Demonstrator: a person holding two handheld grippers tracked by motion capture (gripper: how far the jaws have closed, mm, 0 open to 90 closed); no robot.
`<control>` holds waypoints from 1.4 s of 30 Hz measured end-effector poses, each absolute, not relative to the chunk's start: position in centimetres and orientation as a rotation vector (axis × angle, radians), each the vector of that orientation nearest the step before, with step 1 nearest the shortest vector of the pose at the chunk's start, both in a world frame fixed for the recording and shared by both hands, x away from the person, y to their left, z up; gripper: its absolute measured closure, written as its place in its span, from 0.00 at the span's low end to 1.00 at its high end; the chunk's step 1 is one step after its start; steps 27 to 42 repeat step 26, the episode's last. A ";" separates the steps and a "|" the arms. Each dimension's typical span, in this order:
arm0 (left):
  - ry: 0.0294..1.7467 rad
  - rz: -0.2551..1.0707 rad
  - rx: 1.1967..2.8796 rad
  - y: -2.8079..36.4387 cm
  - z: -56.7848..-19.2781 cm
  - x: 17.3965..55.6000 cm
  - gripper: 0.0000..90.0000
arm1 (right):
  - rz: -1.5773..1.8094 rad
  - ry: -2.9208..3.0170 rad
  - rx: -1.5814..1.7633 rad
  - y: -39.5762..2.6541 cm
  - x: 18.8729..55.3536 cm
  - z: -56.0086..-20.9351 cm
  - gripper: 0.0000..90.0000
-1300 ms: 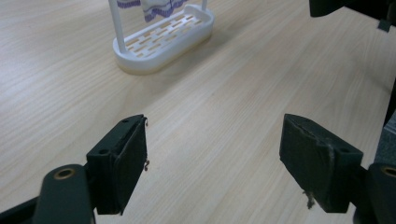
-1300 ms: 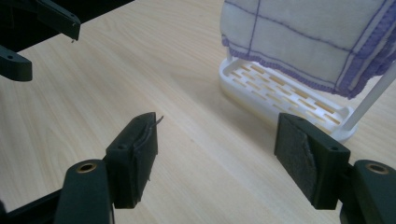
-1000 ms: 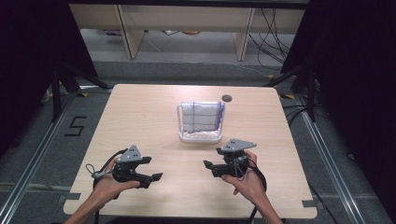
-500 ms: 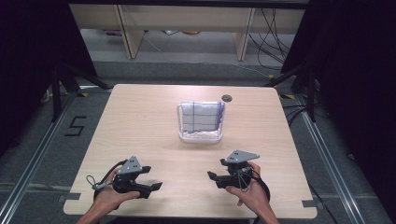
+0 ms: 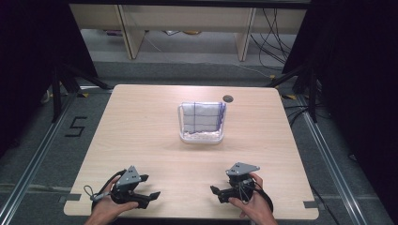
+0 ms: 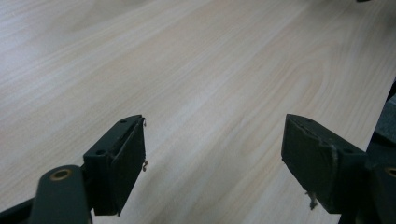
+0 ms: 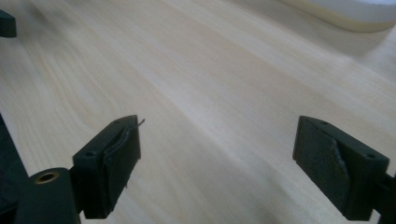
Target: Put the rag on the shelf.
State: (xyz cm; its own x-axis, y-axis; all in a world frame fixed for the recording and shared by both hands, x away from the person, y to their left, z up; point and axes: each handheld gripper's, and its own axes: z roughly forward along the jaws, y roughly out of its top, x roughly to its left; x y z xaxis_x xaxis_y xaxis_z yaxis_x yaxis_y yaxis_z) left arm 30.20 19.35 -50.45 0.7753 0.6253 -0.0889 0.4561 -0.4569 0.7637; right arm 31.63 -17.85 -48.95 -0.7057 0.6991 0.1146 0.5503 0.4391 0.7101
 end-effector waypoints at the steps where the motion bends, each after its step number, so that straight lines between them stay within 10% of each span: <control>1: 0.802 0.246 2.126 19.2 -50.5 30.0 0.24 | 1.119 2.493 1.068 -17.9 31.5 -49.1 0.18; 42: 0.800 0.289 2.173 19.5 -50.9 30.3 0.23 | 1.094 2.516 1.023 -17.8 30.8 -49.1 0.18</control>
